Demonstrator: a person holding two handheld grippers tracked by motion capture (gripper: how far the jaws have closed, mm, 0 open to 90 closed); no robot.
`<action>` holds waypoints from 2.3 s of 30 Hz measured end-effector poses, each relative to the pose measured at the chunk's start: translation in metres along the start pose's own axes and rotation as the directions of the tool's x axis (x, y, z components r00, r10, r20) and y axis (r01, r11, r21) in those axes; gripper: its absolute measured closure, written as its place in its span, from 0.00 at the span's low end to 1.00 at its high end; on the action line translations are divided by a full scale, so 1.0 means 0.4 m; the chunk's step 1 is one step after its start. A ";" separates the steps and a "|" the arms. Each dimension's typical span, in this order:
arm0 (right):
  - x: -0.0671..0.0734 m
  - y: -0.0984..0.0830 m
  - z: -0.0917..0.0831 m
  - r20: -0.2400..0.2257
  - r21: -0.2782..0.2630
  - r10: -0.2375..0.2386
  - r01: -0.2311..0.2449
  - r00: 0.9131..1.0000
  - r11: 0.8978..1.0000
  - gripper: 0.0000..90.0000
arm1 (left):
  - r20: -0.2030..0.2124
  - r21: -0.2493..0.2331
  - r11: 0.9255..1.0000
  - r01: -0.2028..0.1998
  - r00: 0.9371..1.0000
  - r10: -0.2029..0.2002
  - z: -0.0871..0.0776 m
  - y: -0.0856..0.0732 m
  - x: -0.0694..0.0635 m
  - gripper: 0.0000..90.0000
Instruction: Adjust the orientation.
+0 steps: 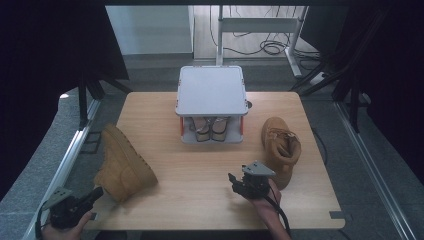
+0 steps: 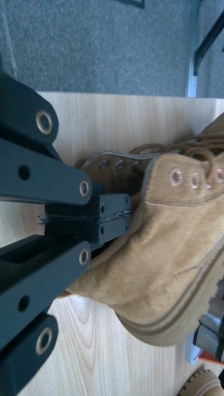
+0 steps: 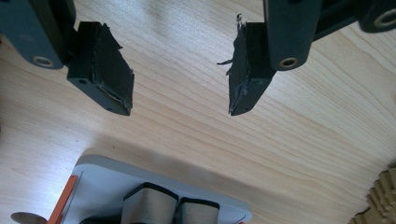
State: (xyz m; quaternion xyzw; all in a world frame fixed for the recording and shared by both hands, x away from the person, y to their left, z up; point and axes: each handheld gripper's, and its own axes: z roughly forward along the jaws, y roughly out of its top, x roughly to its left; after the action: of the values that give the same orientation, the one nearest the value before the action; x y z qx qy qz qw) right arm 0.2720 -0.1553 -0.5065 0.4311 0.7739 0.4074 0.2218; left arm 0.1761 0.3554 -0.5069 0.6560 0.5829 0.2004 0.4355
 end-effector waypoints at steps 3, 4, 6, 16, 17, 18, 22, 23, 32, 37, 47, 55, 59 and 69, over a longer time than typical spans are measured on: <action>0.006 0.000 0.001 -0.004 0.002 -0.009 0.009 1.000 1.000 0.46 | 0.011 0.016 1.000 0.004 1.000 -0.004 0.022 -0.004 0.001 0.99; 0.006 0.000 0.002 -0.005 0.002 -0.008 0.008 1.000 1.000 0.46 | 0.016 0.018 1.000 0.003 1.000 -0.003 0.027 -0.004 -0.001 0.99; 0.006 -0.001 0.002 -0.003 0.002 -0.007 0.007 1.000 1.000 0.46 | 0.018 0.015 1.000 -0.002 1.000 0.002 0.033 -0.002 -0.005 1.00; -0.002 -0.003 0.003 -0.001 0.014 -0.001 0.001 1.000 1.000 0.46 | 0.032 0.010 1.000 0.012 0.999 -0.012 0.033 0.004 -0.001 1.00; -0.001 -0.003 0.003 -0.001 0.013 -0.002 0.002 1.000 1.000 0.46 | 0.032 0.011 1.000 0.012 0.999 -0.012 0.033 0.004 -0.001 1.00; 0.000 -0.002 0.004 -0.002 0.011 -0.004 0.004 1.000 1.000 0.46 | 0.032 0.011 1.000 0.013 0.999 -0.014 0.033 0.003 -0.001 1.00; -0.002 -0.003 0.003 0.004 0.017 -0.007 0.007 1.000 1.000 0.46 | 0.034 0.010 1.000 0.021 0.999 -0.022 0.033 -0.003 0.002 1.00; -0.003 -0.003 0.004 0.004 0.018 -0.006 0.006 1.000 1.000 0.46 | 0.036 0.013 1.000 0.021 0.999 -0.021 0.033 -0.005 0.002 1.00; -0.003 -0.005 0.004 0.006 0.020 -0.010 0.010 1.000 1.000 0.46 | 0.002 0.027 1.000 0.000 1.000 0.000 0.039 -0.015 -0.004 1.00; -0.005 -0.006 0.004 0.007 0.021 -0.006 0.005 1.000 1.000 0.46 | 0.042 0.024 1.000 0.008 0.999 -0.009 0.047 -0.005 -0.009 1.00; 0.001 -0.006 0.007 0.002 0.022 -0.010 0.010 1.000 1.000 0.46 | 0.053 0.012 1.000 -0.006 0.999 0.005 0.046 0.015 -0.018 1.00; 0.000 -0.005 0.007 0.003 0.021 -0.010 0.010 1.000 1.000 0.46 | 0.056 0.010 1.000 -0.018 0.998 0.018 0.045 0.029 -0.024 1.00; 0.002 -0.005 0.008 0.002 0.023 -0.011 0.011 1.000 1.000 0.46 | 0.064 -0.005 1.000 -0.028 0.998 0.028 0.046 0.043 -0.032 1.00; -0.002 -0.006 0.007 0.010 0.027 -0.004 0.004 1.000 1.000 0.46 | 0.074 -0.023 0.999 -0.045 0.996 0.047 0.049 0.069 -0.048 1.00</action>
State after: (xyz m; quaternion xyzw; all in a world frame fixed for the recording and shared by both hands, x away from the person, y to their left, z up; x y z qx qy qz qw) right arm 0.2732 -0.1555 -0.5101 0.4345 0.7791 0.3943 0.2205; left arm 0.2028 0.3323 -0.4905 0.6717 0.5487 0.1919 0.4593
